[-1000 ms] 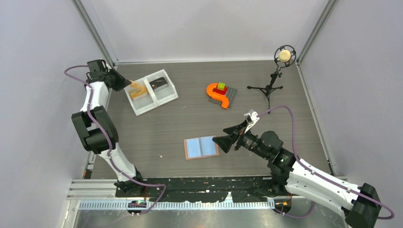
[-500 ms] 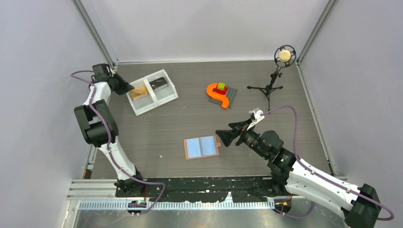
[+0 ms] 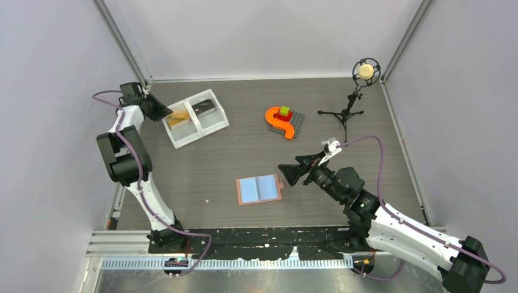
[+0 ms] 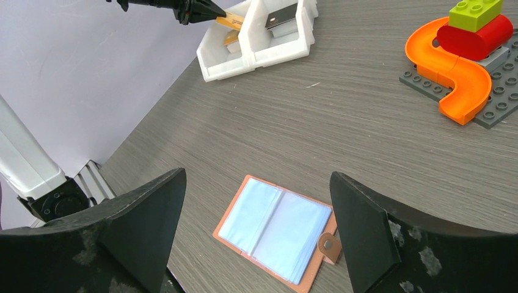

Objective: Take the credit cards out of the card holder
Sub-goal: Place the credit card in the storage box.

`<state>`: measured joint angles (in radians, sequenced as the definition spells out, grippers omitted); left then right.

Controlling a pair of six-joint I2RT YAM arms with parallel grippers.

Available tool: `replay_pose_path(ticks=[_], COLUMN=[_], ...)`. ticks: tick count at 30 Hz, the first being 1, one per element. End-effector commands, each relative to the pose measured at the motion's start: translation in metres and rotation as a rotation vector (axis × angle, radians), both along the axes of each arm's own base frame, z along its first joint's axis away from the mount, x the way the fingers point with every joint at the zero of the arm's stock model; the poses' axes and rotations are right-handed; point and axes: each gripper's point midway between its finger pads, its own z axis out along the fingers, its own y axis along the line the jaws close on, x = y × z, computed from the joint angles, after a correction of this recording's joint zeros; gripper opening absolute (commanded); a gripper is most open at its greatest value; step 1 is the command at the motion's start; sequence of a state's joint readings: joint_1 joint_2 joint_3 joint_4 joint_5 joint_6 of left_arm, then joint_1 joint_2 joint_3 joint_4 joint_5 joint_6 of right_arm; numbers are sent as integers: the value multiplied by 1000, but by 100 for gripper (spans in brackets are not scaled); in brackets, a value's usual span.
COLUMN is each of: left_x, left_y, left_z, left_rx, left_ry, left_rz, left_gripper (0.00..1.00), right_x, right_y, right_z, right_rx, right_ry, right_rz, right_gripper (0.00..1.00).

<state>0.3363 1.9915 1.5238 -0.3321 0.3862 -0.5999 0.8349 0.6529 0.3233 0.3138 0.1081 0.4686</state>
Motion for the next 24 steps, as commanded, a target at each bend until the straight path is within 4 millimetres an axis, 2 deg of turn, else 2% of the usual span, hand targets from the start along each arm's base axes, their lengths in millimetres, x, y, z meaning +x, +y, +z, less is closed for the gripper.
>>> replay_pose_path(ticks=[1, 4, 11, 24], left_x=[17, 18, 21, 26], left_y=[7, 5, 3, 10], left_z=[10, 7, 8, 26], left_rx=[19, 21, 22, 57], left_ry=[-58, -51, -54, -58], left_rz=[15, 16, 14, 23], left_gripper=[2, 5, 21, 29], right_x=[6, 7, 8, 9], right_y=[-4, -4, -7, -14], right_z=[14, 13, 14, 21], right_rx=[28, 26, 23, 22], right_ry=[-46, -46, -50, -71], right_rz=[-31, -35, -42, -61], right_gripper=[95, 95, 95, 95])
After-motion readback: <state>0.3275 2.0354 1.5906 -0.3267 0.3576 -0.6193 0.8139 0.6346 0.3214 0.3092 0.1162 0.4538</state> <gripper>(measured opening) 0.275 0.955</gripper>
